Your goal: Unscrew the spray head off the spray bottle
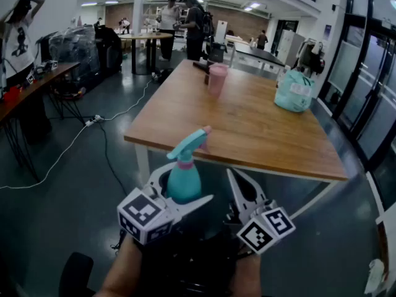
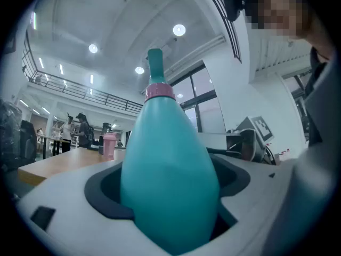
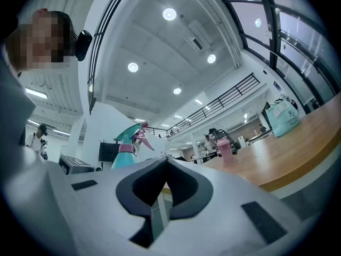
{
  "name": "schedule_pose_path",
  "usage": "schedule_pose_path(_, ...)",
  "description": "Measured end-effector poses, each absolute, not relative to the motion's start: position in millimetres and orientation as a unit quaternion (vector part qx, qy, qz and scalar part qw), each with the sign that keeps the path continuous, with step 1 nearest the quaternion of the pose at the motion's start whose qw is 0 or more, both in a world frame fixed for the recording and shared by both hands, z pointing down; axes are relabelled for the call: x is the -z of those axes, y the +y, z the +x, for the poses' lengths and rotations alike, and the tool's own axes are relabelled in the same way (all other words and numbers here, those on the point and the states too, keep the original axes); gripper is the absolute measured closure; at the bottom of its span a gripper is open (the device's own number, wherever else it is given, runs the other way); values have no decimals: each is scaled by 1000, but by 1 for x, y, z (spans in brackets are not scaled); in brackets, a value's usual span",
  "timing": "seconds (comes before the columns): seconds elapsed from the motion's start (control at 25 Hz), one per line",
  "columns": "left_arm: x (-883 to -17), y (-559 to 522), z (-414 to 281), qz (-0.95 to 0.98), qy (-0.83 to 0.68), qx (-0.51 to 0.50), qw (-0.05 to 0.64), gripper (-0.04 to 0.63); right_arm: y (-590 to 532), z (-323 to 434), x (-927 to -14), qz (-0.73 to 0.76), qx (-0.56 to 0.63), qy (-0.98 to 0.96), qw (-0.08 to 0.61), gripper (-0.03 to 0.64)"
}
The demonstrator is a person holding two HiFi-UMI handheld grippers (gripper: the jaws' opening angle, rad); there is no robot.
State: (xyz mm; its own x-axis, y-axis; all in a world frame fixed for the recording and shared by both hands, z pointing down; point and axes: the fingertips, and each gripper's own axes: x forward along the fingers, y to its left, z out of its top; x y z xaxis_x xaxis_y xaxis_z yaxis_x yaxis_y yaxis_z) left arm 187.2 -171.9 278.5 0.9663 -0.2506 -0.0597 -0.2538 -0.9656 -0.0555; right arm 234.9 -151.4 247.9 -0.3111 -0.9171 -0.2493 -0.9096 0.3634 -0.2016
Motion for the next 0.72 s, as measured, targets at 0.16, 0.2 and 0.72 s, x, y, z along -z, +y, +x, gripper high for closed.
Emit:
schedule_pose_path(0.16,-274,-171,188,-991,130,-29,33,161,-150,236,-246,-566,10,808,160,615)
schedule_pose_path(0.2,-275,-171,189,-991,130,-28,33,161,-149,237,-246,-568,9,808,159,615)
schedule_pose_path(0.72,-281,-163,198,-992,119,-21,26,160,-140,237,-240,-567,-3,811,147,614)
